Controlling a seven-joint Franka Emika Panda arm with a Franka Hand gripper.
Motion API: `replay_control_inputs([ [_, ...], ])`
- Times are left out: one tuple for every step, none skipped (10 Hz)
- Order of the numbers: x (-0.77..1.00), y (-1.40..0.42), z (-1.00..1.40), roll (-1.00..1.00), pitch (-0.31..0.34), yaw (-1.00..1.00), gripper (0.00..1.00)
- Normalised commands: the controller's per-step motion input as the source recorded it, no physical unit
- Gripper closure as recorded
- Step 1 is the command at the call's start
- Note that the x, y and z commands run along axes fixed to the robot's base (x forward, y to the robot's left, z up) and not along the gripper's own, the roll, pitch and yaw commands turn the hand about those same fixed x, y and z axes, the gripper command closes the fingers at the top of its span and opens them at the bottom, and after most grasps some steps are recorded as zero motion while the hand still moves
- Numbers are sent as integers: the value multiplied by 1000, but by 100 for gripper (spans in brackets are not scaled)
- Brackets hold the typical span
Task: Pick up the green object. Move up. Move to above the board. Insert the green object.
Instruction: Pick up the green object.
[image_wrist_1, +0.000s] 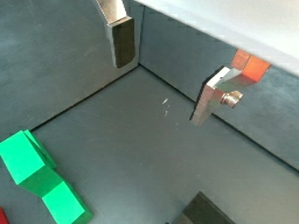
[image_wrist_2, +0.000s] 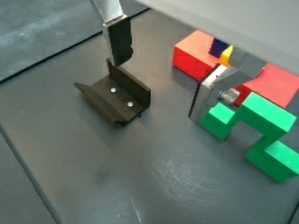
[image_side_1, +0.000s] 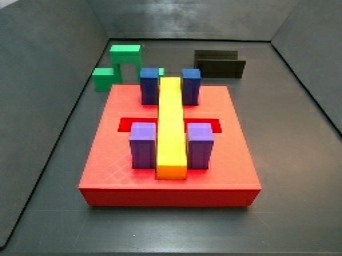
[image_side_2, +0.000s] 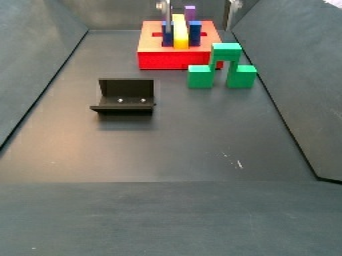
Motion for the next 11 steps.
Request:
replay_control_inputs([
  [-440, -640, -606, 127, -109, 80, 0],
  [-534, -703, -634, 111, -127, 80, 0],
  [-643, -760, -597, 111, -161, 126, 0],
  [-577, -814, -406, 169, -166, 143, 0],
  [-569, -760, -203, 211, -200, 129, 0],
  [-517, -694, -43, 290, -231, 160, 0],
  [-586, -609, 0, 304, -241, 111, 0],
  [-403, -689, 0, 430, -197, 63, 0],
  [-223, -617, 0, 500, -131, 0, 0],
  [-266, -500, 0, 457, -100, 0, 0],
  [-309, -469, -11, 443, -70, -89, 0],
])
